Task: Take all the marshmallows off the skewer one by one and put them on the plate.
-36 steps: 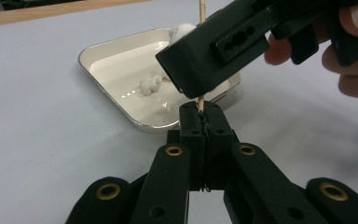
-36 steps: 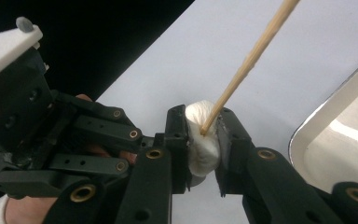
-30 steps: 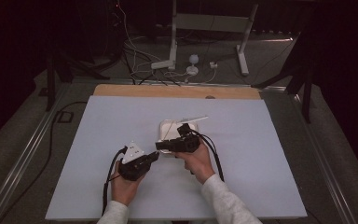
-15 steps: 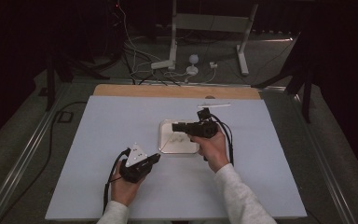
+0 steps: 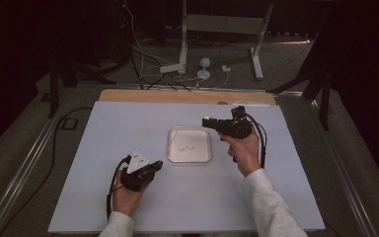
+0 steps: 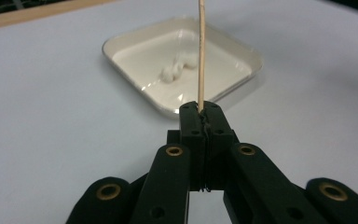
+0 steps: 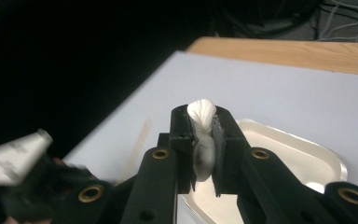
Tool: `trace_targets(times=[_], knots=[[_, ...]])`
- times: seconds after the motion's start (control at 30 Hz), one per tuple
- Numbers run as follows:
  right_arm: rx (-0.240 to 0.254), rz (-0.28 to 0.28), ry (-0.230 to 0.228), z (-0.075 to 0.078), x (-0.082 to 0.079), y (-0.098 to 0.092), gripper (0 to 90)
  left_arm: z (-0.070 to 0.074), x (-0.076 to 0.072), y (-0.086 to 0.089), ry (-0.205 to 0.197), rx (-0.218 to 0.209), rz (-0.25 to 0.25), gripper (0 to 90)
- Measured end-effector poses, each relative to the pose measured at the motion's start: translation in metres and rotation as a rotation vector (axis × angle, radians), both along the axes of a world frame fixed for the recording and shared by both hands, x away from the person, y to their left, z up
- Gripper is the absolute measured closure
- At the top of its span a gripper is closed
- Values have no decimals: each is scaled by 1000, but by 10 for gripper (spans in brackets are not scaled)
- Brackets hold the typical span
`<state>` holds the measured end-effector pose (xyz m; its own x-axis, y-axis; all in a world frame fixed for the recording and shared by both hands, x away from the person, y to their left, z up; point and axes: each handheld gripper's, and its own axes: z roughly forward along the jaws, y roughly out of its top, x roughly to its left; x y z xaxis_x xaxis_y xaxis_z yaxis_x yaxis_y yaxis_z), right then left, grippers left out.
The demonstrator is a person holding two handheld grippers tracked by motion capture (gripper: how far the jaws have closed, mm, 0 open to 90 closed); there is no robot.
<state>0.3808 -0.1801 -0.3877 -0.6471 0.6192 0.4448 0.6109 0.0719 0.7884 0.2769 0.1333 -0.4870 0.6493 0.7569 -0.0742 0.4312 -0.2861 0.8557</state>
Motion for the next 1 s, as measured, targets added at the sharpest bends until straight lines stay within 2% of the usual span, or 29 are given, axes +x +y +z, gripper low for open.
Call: trace_targets(times=[0.23, 0.4, 1.0], knots=[[-35, 33, 14, -20, -1, 15, 800, 1, 0, 1, -2, -23, -3, 900], [-63, 41, 16, -29, 0, 20, 793, 3, -1, 3, -3, -45, 5, 900], [-175, 0, 33, -60, 8, 28, 768, 4, 0, 4, 5, -73, 9, 899]])
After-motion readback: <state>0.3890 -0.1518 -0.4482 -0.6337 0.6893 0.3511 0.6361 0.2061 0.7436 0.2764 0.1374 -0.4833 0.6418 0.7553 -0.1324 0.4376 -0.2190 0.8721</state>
